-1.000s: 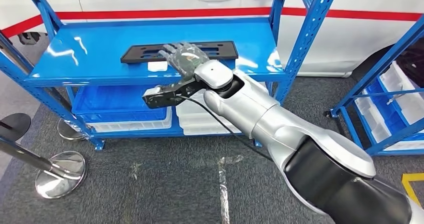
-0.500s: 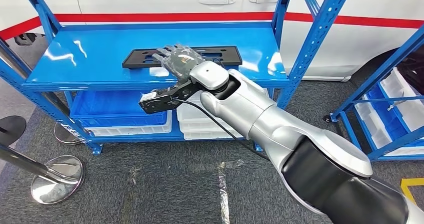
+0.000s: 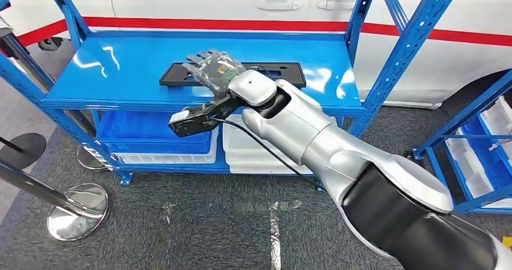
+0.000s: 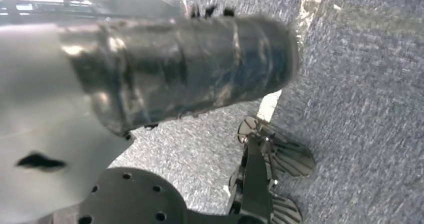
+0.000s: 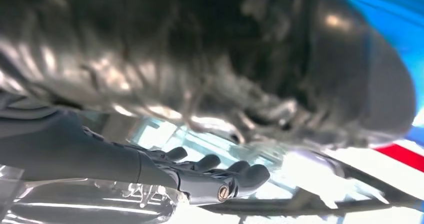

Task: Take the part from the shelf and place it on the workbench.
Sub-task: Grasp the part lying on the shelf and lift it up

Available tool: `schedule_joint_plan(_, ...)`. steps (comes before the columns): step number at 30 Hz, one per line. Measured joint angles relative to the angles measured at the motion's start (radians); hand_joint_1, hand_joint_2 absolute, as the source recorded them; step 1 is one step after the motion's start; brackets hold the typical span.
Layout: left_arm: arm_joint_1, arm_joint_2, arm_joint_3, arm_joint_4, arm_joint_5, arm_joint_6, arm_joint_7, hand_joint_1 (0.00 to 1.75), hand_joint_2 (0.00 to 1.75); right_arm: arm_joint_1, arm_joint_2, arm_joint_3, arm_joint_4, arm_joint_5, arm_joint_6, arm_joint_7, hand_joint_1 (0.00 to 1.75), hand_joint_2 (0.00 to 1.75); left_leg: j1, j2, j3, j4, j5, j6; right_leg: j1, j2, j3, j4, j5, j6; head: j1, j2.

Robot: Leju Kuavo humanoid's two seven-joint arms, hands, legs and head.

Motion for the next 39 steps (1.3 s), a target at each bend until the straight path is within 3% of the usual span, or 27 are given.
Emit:
schedule_joint_plan(2, 0.000, 0.001, 0.000, 0.000, -0.001, -0.001, 0.000, 0.00, 0.00, -0.003, 0.001, 0.000, -0.001, -0.001, -0.001, 0.000, 0.00, 0.00, -0.001, 0.021, -0.015, 0.038, -0.023, -0.013, -0.008, -0.003, 0.015, -0.014, 0.001, -0.008, -0.005, 0.000)
schedule_joint_plan(5, -0.001, 0.001, 0.000, 0.000, -0.001, -0.004, -0.001, 0.00, 0.00, -0.002, 0.001, 0.000, 0.000, -0.001, -0.002, -0.002, 0.00, 0.00, 0.006, 0.047, -0.112, 0.215, -0.088, -0.031, -0.011, -0.011, 0.029, -0.019, -0.008, -0.015, -0.011, 0.000)
schedule_joint_plan(7, -0.001, 0.001, 0.000, 0.000, -0.001, -0.005, -0.002, 0.00, 0.00, 0.003, 0.000, 0.000, 0.000, -0.001, -0.002, -0.003, 0.00, 0.00, 0.010, 0.051, -0.158, 0.280, -0.094, -0.038, -0.012, -0.015, 0.034, -0.019, -0.014, -0.014, -0.011, 0.000)
schedule_joint_plan(9, 0.000, 0.002, 0.000, 0.000, -0.001, -0.005, -0.002, 0.00, 0.00, 0.005, 0.000, 0.000, 0.000, 0.000, -0.002, -0.003, 0.00, 0.00, 0.014, 0.055, -0.144, 0.230, -0.044, -0.042, -0.013, -0.015, 0.041, -0.017, -0.021, -0.011, -0.011, 0.000)
schedule_joint_plan(11, 0.001, 0.004, 0.000, 0.000, -0.001, -0.005, -0.002, 0.00, 0.00, 0.003, 0.000, 0.000, 0.000, 0.001, -0.002, -0.004, 0.00, 0.00, 0.015, 0.063, -0.088, 0.101, 0.027, -0.045, -0.013, -0.015, 0.050, -0.012, -0.032, -0.003, -0.011, 0.000)
schedule_joint_plan(12, 0.000, 0.004, 0.000, 0.000, -0.001, -0.005, -0.002, 0.00, 0.00, 0.002, 0.000, 0.000, 0.000, 0.002, -0.003, -0.004, 0.00, 0.00, 0.014, 0.065, -0.061, 0.044, 0.047, -0.041, -0.012, -0.015, 0.052, -0.008, -0.037, 0.003, -0.012, 0.000)
schedule_joint_plan(13, -0.001, 0.005, 0.000, 0.000, -0.001, -0.006, -0.002, 0.00, 0.00, 0.000, 0.000, 0.000, 0.000, 0.003, -0.003, -0.003, 0.00, 0.00, 0.012, 0.067, -0.046, 0.012, 0.052, -0.036, -0.009, -0.016, 0.052, -0.006, -0.041, 0.008, -0.012, 0.000)
schedule_joint_plan(16, -0.004, 0.005, 0.000, 0.000, -0.003, -0.007, -0.002, 0.00, 0.00, 0.000, -0.001, 0.000, 0.000, 0.008, -0.004, -0.003, 0.00, 0.00, 0.010, 0.063, -0.039, 0.001, 0.042, -0.014, -0.005, -0.019, 0.051, -0.004, -0.049, 0.021, -0.013, 0.000)
schedule_joint_plan(18, -0.003, 0.005, 0.000, 0.000, -0.004, -0.007, -0.002, 0.00, 0.00, -0.001, -0.002, 0.000, 0.000, 0.012, -0.004, -0.003, 0.00, 0.00, 0.011, 0.060, -0.031, -0.002, 0.039, 0.000, -0.008, -0.020, 0.037, 0.035, -0.074, 0.030, -0.011, 0.000)
schedule_joint_plan(21, -0.002, 0.005, 0.000, 0.000, -0.004, -0.007, -0.004, 0.00, 0.00, 0.004, -0.006, 0.001, 0.001, 0.018, -0.003, 0.003, 0.00, 0.00, 0.008, 0.058, -0.022, -0.003, 0.031, 0.016, -0.010, -0.019, -0.062, 0.220, -0.144, 0.035, -0.008, 0.000)
schedule_joint_plan(22, -0.003, 0.005, 0.000, 0.000, -0.004, -0.007, -0.005, 0.00, 0.00, 0.010, -0.007, 0.002, 0.002, 0.019, -0.001, 0.006, 0.00, 0.00, 0.006, 0.056, -0.019, -0.003, 0.029, 0.019, -0.010, -0.019, -0.096, 0.271, -0.152, 0.034, -0.008, 0.000)
schedule_joint_plan(23, -0.002, 0.005, 0.000, 0.000, -0.003, -0.006, -0.006, 0.00, 0.00, 0.015, -0.010, 0.003, 0.003, 0.021, 0.001, 0.010, 0.00, 0.00, 0.004, 0.054, -0.015, -0.003, 0.025, 0.021, -0.010, -0.019, -0.115, 0.289, -0.142, 0.033, -0.007, 0.000)
schedule_joint_plan(24, -0.002, 0.005, 0.000, 0.000, -0.002, -0.005, -0.006, 0.00, 0.00, 0.019, -0.014, 0.004, 0.004, 0.023, 0.003, 0.015, 0.00, 0.00, 0.003, 0.051, -0.010, -0.003, 0.021, 0.021, -0.010, -0.019, -0.115, 0.267, -0.112, 0.029, -0.007, 0.000)
schedule_joint_plan(26, -0.001, 0.004, 0.000, 0.000, 0.000, -0.002, -0.007, 0.00, 0.00, 0.022, -0.022, 0.006, 0.008, 0.025, 0.010, 0.025, 0.00, 0.00, 0.002, 0.046, 0.001, -0.002, 0.012, 0.019, -0.006, -0.016, -0.069, 0.138, -0.030, 0.016, -0.007, 0.000)
schedule_joint_plan(28, -0.001, 0.002, 0.000, 0.000, 0.002, 0.001, -0.006, 0.00, 0.00, 0.022, -0.030, 0.006, 0.010, 0.025, 0.020, 0.037, 0.00, 0.00, -0.001, 0.042, 0.006, -0.001, 0.004, 0.013, 0.001, -0.014, -0.020, 0.030, 0.007, 0.006, -0.008, 0.000)
schedule_joint_plan(30, -0.003, 0.001, 0.000, 0.001, 0.004, 0.007, -0.005, 0.00, 0.00, 0.024, -0.040, 0.006, 0.013, 0.022, 0.029, 0.048, 0.00, 0.00, -0.001, 0.041, 0.006, -0.002, 0.001, 0.003, 0.006, -0.013, -0.005, 0.003, 0.002, 0.003, -0.009, 0.000)
schedule_joint_plan(33, -0.001, 0.001, 0.000, 0.001, 0.005, 0.011, -0.003, 0.00, 0.00, 0.026, -0.056, 0.006, 0.018, 0.016, 0.032, 0.059, 0.00, 0.00, 0.002, 0.048, -0.001, 0.019, -0.017, -0.013, -0.004, -0.014, 0.009, -0.012, 0.002, -0.005, -0.010, 0.000)
schedule_joint_plan(35, 0.000, 0.001, 0.000, 0.001, 0.005, 0.012, -0.002, 0.00, 0.00, 0.026, -0.061, 0.006, 0.020, 0.014, 0.032, 0.062, 0.00, 0.00, 0.004, 0.054, -0.049, 0.117, -0.061, -0.024, -0.008, -0.014, 0.019, -0.018, -0.001, -0.011, -0.013, 0.000)
schedule_joint_plan(37, 0.000, 0.001, 0.000, 0.001, 0.005, 0.012, -0.002, 0.00, 0.00, 0.032, -0.064, 0.006, 0.021, 0.014, 0.032, 0.063, 0.00, 0.00, 0.007, 0.056, -0.124, 0.243, -0.101, -0.032, -0.008, -0.014, 0.024, -0.018, -0.007, -0.014, -0.013, 0.000)
schedule_joint_plan(38, 0.000, 0.000, 0.000, 0.001, 0.005, 0.012, -0.002, 0.00, 0.00, 0.036, -0.065, 0.006, 0.022, 0.014, 0.033, 0.063, 0.00, 0.00, 0.009, 0.056, -0.146, 0.271, -0.096, -0.035, -0.009, -0.014, 0.028, -0.017, -0.012, -0.014, -0.013, 0.000)
schedule_joint_plan(39, 0.000, 0.000, 0.000, 0.001, 0.006, 0.012, -0.001, 0.00, 0.00, 0.038, -0.066, 0.006, 0.023, 0.014, 0.034, 0.063, 0.00, 0.00, 0.010, 0.056, -0.150, 0.261, -0.072, -0.037, -0.009, -0.014, 0.032, -0.016, -0.016, -0.013, -0.013, 0.000)
